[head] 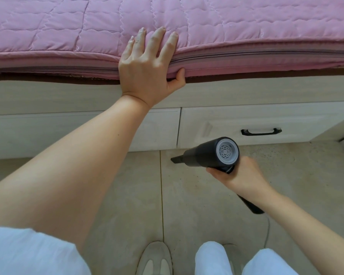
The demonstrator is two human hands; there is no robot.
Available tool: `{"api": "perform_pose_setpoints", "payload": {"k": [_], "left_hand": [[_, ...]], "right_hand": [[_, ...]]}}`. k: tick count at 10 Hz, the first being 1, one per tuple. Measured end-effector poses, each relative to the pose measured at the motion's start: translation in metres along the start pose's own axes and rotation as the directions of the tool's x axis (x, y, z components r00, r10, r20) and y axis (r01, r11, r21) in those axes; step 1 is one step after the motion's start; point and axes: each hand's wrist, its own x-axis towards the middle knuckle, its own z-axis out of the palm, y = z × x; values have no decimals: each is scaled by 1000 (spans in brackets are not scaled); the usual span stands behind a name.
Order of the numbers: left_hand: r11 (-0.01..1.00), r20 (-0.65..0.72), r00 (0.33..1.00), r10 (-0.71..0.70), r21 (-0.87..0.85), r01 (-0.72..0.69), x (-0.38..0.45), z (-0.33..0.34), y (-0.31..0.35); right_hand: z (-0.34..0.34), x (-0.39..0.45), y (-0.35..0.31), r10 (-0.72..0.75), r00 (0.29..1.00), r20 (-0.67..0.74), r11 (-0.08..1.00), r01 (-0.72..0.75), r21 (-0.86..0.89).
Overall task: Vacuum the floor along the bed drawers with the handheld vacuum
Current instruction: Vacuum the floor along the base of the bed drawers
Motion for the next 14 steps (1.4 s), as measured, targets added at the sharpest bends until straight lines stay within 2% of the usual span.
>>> {"api": "perform_pose_setpoints", "payload": {"k": [2, 5, 6, 10, 13, 14], "left_hand": [[1000, -9, 1000, -1, -5, 1, 1, 0, 1], [1000, -20, 1000, -5, -9, 4, 1, 0, 0], [1000, -20, 1000, -3, -4, 3, 0, 0, 0], [1000, -27, 1000, 2, 10, -2, 0, 1, 0], [1000, -26, 1000, -3, 0, 3, 0, 1, 1], [1000, -26, 1000, 1, 8, -1, 0, 1, 1]], "right_hand": [[-18, 13, 2, -114, 976, 185, 984, 137, -115], [-43, 6, -2, -234, 894, 382, 951, 292, -100], [-45, 6, -2, -268, 872, 410, 936, 337, -105], [-41, 36, 3, -373, 891, 259, 888, 424, -178], [-53, 25, 5, -367, 836, 407, 898, 434, -80], [-53, 20, 3, -394, 821, 414, 887, 457, -63]]}}
